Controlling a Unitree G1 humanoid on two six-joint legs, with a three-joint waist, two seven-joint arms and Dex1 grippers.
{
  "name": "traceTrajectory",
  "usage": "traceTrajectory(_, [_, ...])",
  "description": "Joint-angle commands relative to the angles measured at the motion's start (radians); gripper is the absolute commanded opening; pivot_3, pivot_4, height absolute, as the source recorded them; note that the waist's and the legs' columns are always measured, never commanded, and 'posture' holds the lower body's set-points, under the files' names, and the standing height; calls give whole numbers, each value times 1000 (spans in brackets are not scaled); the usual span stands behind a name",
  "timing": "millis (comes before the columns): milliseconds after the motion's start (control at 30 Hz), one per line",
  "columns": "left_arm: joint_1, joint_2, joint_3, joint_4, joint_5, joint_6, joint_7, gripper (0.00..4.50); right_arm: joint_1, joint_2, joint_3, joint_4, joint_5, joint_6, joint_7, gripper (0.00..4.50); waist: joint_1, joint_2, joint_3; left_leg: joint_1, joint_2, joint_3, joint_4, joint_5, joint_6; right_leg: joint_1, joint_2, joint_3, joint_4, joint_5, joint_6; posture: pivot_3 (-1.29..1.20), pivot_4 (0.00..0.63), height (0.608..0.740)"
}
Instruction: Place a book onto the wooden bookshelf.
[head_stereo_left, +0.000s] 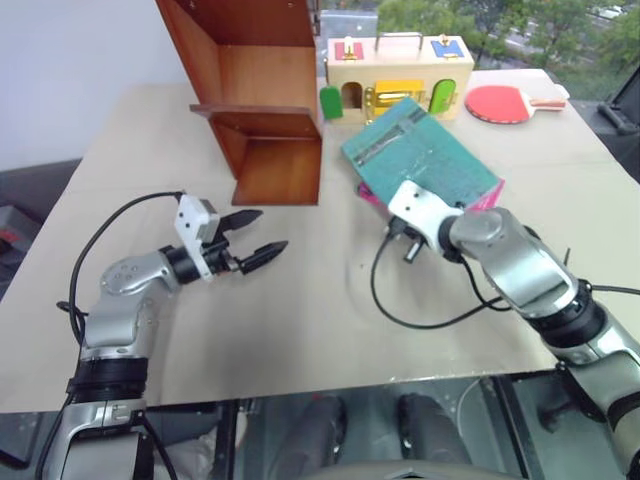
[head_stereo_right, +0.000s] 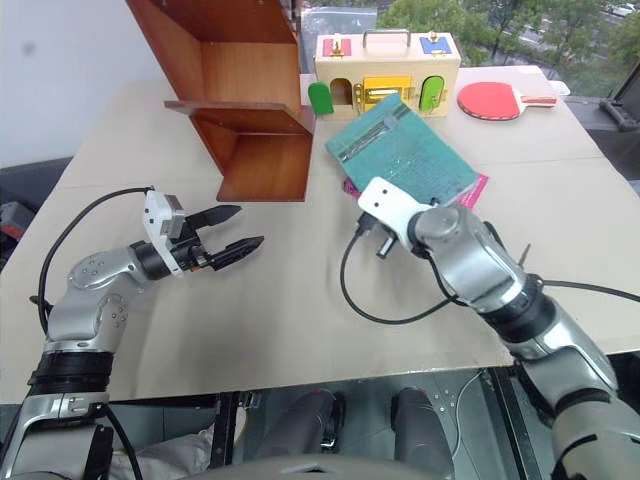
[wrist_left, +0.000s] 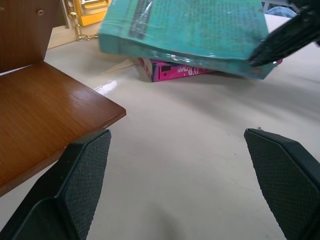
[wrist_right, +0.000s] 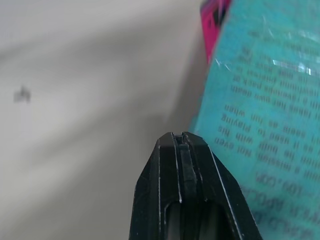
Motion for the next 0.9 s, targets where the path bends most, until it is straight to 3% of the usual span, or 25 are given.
traceTrajectory(33, [-26, -3, 13, -24, -7, -9, 2, 4500, -5, 32, -182, -128, 87, 80, 26, 39, -3, 0, 0, 0, 0, 0, 0, 0, 0, 0, 0, 0, 0, 0, 0, 0, 150, 740])
traceTrajectory(167, [-38, -8, 9, -22, -8, -4, 2, 4500, -87, 106, -372, -152, 177, 172, 33, 39, -5, 0, 0, -1, 1, 0, 0, 0, 0, -1, 1, 1, 2, 0, 0, 0, 150, 740])
traceTrajectory(300, [-55, -12, 6, -15, -10, 1, -2, 4500, -173, 114, -446, -40, 171, 139, -22, 39, -3, 0, 0, -1, 1, 0, 0, 0, 0, -2, 0, 1, 2, 0, 0, 0, 150, 740])
traceTrajectory(400, [-60, -18, 0, -23, -13, 9, 0, 4500, -205, 74, -423, 196, 87, -85, -88, 39, 0, -1, 0, -1, 0, 1, 1, 0, 0, -1, 0, 1, 2, 0, 0, 0, 150, 740])
traceTrajectory(533, [-54, -40, -13, -59, -19, 26, 12, 4500, -322, 77, -413, 716, 6, -496, -139, 39, -5, -1, 0, -1, -1, 3, 1, 0, 0, -1, 0, 2, 3, 0, 0, 0, 150, 740])
traceTrajectory(667, [-46, -51, -14, -87, -22, 39, 24, 4500, -475, 111, -426, 1204, -37, -778, -197, 39, -25, -1, 0, -2, 0, 5, -1, 1, -1, -4, 0, 4, 4, 0, 0, 0, 150, 740])
traceTrajectory(767, [-27, -56, -3, -114, -28, 46, 35, 4500, -536, 136, -448, 1436, -42, -900, -218, 39, -35, 0, 0, -3, 1, 5, -2, 1, -1, -7, 1, 4, 3, 0, 0, 0, 150, 740])
traceTrajectory(900, [7, -58, 12, -155, -36, 58, 56, 4500, -561, 165, -458, 1578, -48, -1002, -162, 39, -53, 0, 0, -8, 1, 7, -1, 1, -1, -11, 1, 5, 4, 0, 0, 0, 150, 740])
